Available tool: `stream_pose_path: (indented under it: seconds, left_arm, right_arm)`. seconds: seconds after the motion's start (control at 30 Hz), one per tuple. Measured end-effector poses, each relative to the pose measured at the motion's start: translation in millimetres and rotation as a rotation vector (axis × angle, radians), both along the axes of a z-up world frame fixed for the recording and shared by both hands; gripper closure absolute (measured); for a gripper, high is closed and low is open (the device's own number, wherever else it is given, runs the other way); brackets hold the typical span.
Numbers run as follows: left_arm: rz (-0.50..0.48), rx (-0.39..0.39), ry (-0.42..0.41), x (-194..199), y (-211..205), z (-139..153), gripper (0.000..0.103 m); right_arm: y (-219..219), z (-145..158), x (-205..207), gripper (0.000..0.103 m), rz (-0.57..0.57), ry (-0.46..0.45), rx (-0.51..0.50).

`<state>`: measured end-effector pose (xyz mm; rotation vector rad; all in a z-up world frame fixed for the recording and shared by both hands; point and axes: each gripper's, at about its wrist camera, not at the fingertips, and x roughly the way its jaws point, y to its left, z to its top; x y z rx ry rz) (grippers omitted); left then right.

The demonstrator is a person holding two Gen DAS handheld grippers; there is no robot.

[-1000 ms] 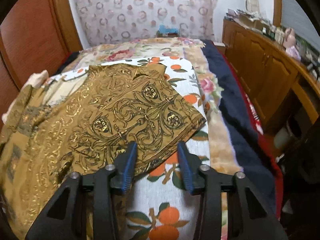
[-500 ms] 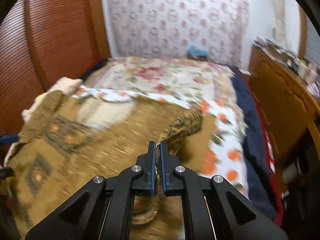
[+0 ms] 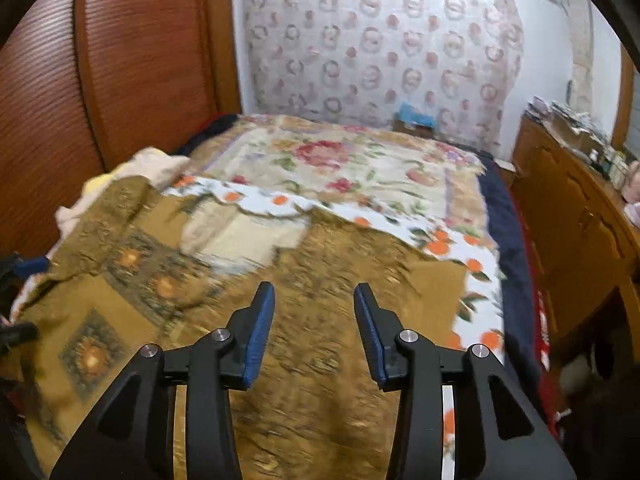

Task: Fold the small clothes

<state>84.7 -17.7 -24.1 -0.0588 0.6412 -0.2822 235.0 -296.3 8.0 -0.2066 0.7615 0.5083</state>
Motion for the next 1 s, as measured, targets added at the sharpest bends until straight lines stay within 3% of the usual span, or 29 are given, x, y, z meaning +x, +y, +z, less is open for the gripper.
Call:
stream_pose_path:
  seconds: [0.6, 1.0]
  left_arm:
    - [0.150, 0.029, 0.045, 53, 87, -3, 0.003]
    - [0.280, 0.053, 0.120, 96, 145, -23, 0.003]
  right_arm:
    - [-21, -68, 40, 0.054, -0.091, 0.107, -0.114]
    - [-26, -70, 38, 0.050, -0.097, 0.114, -0.085]
